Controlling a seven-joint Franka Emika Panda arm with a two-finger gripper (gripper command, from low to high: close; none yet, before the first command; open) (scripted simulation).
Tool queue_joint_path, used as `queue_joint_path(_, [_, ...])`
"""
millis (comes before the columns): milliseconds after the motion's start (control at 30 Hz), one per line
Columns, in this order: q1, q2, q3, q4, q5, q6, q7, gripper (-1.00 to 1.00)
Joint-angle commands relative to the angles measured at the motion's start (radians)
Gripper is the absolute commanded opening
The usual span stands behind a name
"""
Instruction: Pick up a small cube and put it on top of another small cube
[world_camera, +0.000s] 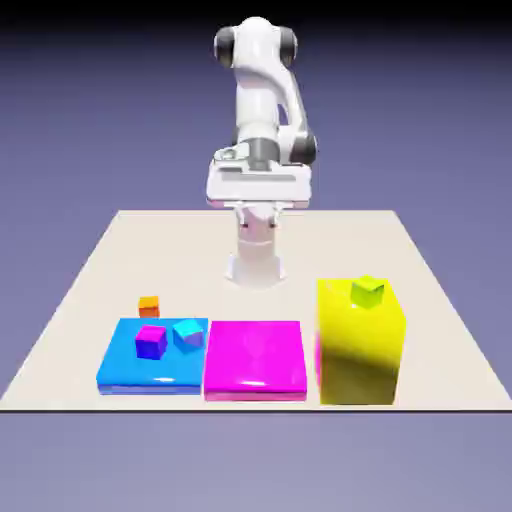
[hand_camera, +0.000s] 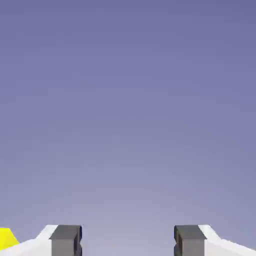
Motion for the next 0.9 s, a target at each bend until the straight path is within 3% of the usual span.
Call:
queue_joint_path(0, [0.003,0.031,-0.036,0.006,-0.016,-0.024,-0.025,0.00])
queue_joint_path(700, [0.063,0.687,-0.794,0.136,-0.344,-0.528,-0.539,0.00])
queue_joint_path(867, [-0.041,0.832,-0.690,0.131,-0.259,-0.383,-0.592,0.00])
